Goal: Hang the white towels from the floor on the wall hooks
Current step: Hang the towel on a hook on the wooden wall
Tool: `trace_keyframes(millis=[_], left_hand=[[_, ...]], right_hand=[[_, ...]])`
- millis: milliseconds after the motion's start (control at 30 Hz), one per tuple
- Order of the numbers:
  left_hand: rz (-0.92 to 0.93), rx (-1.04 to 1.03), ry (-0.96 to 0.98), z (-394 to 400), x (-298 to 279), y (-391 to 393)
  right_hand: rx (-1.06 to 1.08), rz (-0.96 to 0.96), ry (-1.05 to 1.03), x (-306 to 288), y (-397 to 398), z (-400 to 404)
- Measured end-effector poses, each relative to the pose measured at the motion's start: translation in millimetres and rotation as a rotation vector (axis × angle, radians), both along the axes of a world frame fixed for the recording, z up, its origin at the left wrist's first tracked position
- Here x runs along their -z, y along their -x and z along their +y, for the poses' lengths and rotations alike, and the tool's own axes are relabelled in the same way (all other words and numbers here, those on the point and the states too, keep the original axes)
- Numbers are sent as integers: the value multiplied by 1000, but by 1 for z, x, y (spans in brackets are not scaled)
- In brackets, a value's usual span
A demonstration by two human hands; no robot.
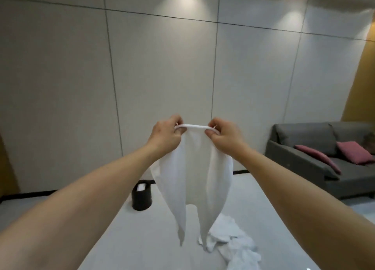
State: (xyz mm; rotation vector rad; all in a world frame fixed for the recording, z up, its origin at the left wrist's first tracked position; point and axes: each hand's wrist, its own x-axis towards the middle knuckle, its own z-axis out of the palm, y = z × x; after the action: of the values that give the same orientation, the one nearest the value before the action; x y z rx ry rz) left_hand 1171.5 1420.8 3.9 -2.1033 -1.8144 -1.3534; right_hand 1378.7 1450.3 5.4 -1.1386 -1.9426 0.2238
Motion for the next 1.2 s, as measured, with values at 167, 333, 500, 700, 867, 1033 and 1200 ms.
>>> trace_keyframes(millis=[167,333,500,700,867,1033,1200], left_hand=[[22,-297,-38,7,-24,95],[118,-520,-36,-6,-41,173],[211,-738,-38,-32,-57,239],[249,-950,0,-76,-66,317],[283,-1116,27,-121,-72,399],[321,-1200,20,-168,-87,500],[290,-1209,3,-203,-116,601]], right_hand=[[-243,111,4,-17,113,54],[-455,58,53,-33,209,100],[-677,62,-44,-48,308,115],[-812,75,-199,-56,424,98],[-961,53,-278,-56,528,68],[-1075,94,-442,-68,639,35],[-1123,143,-515,-93,754,9]])
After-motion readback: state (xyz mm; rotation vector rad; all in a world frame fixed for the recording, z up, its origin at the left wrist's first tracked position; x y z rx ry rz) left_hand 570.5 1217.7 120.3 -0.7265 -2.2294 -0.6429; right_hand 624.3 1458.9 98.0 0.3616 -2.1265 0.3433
